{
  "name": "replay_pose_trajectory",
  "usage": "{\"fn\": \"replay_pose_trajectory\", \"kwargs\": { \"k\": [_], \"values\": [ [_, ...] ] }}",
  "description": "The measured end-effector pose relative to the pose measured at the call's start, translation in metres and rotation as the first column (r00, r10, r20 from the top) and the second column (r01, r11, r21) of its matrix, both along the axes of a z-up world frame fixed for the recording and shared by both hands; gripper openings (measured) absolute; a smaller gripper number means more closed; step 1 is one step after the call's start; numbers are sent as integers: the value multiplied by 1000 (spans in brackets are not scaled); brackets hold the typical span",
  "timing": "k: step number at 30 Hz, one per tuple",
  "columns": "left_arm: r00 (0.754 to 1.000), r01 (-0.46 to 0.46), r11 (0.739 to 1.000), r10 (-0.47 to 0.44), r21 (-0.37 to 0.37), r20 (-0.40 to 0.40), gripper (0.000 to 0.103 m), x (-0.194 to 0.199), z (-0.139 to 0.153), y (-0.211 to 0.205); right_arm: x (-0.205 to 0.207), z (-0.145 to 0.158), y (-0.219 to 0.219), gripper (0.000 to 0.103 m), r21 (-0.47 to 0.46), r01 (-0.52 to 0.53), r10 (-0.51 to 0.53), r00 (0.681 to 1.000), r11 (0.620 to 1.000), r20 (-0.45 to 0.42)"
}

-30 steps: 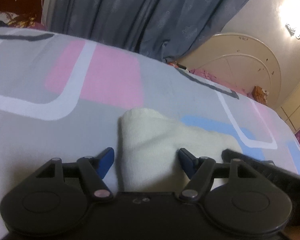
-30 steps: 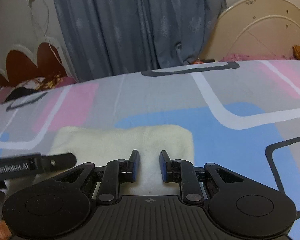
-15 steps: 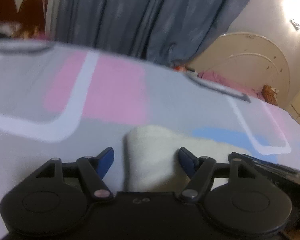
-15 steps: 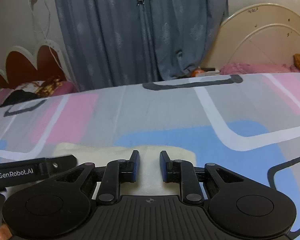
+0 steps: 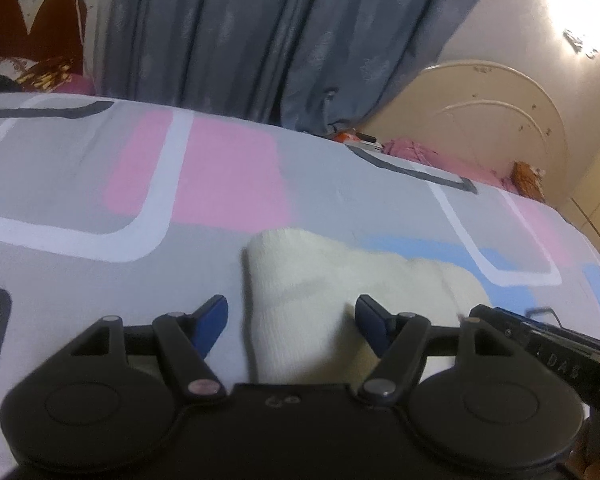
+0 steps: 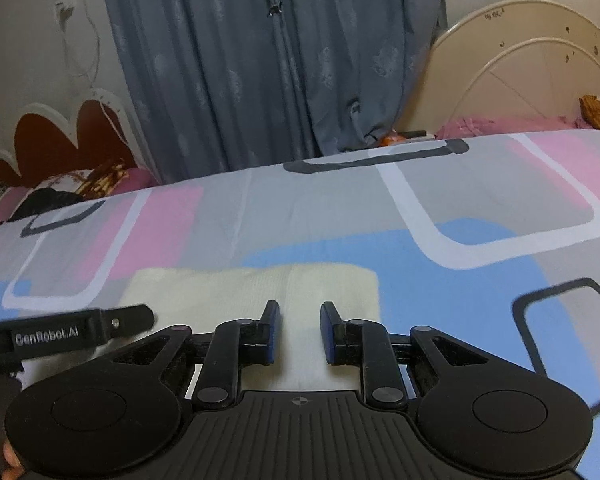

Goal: Fold small clothes

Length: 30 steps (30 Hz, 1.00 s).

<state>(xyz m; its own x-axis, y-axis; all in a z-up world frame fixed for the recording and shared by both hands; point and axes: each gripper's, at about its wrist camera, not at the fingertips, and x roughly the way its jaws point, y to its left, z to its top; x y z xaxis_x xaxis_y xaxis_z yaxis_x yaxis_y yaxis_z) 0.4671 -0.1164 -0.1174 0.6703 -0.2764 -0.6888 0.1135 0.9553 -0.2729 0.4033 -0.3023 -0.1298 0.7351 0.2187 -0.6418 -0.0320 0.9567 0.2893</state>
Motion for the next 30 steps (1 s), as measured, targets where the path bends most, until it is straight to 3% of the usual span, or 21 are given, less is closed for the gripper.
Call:
{"fn": "replay_pose_trajectory", "kwargs": {
  "k": [9, 14, 18, 21, 26, 28, 30],
  "values": [
    [998, 67, 998, -67, 15, -8, 70, -39, -3, -6, -50, 7, 1, 22, -33, 12, -11, 999, 999, 46],
    [997, 66, 998, -66, 16, -27, 69, -48, 1, -5, -59, -5, 13, 22, -120, -25, 24, 1000, 992, -3],
    [995, 100, 995, -100, 25, 2, 69, -75, 12, 1, -74, 15, 8, 22, -68, -1, 3, 1000, 998, 18],
    [994, 102, 995, -101, 16, -30, 69, -96, 4, 8, -96, 20, 10, 22, -79, -7, 9, 1000, 997, 25],
    [989, 123, 992, -121, 19, -85, 72, -115, -16, 7, -130, 6, 17, 22, -97, -18, 14, 999, 995, -37],
    [990, 120, 992, -118, 29, -75, 72, -119, -17, 6, -133, -9, 19, 22, -114, -21, 10, 995, 993, -100],
    [990, 110, 994, -108, 20, -92, 69, -123, -14, 6, -142, -10, 15, 22, -95, 3, -13, 995, 995, -104]
  ]
}}
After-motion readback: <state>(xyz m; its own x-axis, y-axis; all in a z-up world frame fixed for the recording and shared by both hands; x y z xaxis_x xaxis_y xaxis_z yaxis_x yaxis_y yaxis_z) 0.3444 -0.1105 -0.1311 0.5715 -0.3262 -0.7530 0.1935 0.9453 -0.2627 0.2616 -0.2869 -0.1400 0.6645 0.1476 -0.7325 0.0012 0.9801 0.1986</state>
